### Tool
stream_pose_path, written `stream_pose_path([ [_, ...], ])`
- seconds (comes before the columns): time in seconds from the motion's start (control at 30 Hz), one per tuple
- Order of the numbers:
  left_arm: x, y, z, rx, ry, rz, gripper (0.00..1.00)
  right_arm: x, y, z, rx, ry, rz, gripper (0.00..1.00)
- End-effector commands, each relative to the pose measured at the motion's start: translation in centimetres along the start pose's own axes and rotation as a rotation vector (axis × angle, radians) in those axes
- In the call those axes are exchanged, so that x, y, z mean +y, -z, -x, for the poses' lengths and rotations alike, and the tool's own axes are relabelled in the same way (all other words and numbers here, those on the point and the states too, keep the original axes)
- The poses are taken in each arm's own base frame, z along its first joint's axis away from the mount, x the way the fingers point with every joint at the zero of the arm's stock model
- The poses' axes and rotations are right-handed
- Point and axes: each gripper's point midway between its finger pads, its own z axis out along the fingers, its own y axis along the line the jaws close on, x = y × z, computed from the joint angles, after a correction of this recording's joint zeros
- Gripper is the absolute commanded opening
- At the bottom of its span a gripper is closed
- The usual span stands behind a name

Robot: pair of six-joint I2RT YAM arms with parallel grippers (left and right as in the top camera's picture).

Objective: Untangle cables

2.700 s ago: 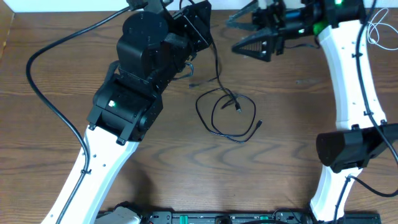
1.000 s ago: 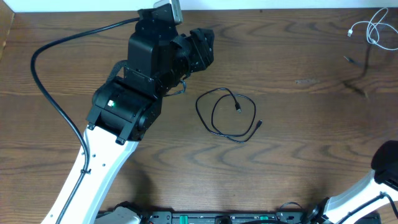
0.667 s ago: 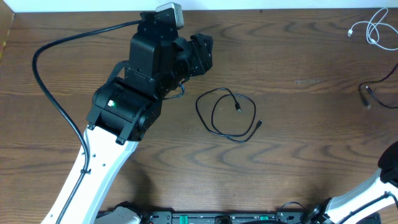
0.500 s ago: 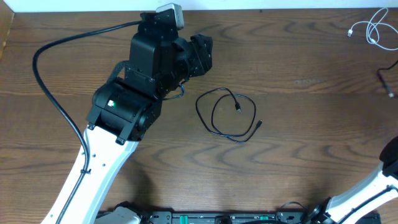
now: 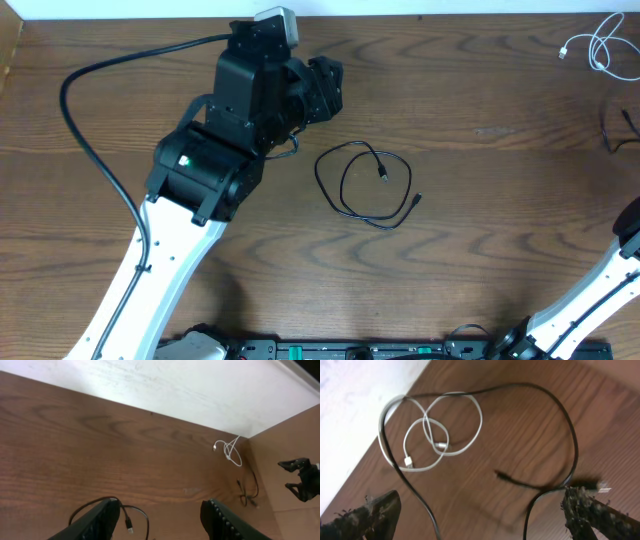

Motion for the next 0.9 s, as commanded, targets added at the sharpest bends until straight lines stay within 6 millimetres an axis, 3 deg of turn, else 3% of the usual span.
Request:
stream_pose_path([
  [0.0, 0.3, -0.7, -0.2, 0.010, -0.018, 0.021, 0.57, 2.0, 1.8, 0.0, 0.015, -0.029, 0.094, 0.99],
  [0.17, 0.7, -1.3, -0.7, 0.032, -0.023, 0.037, 0.57, 3.6, 4.7, -0.3, 0.033, -0.024, 0.161, 0.99],
  [0.3, 0.9, -1.4, -1.0, 0.046, -0.115, 0.042, 0.57, 7.5, 8.8, -2.3, 0.107, 0.062, 0.340, 0.99],
  [0.4, 1.2, -1.3, -1.2, 0.060, -0.183, 0.050, 0.57, 10.5, 10.8, -5.0, 0.187, 0.162, 0.464, 0.99],
  [0.53, 1.8, -1.3, -1.9, 0.094, -0.239, 0.069, 0.57, 14.0, 12.1, -10.3, 0.330, 0.307, 0.567, 0.99],
  [0.7, 4.4, -0.9, -2.5, 0.150, -0.222, 0.136, 0.57, 18.2, 12.7, -18.6, 0.512, 0.520, 0.592, 0.99],
  [0.87, 6.3, -0.3, -4.5, 0.291, -0.257, 0.116, 0.57, 19.4, 12.4, -26.2, 0.668, 0.667, 0.468, 0.99],
])
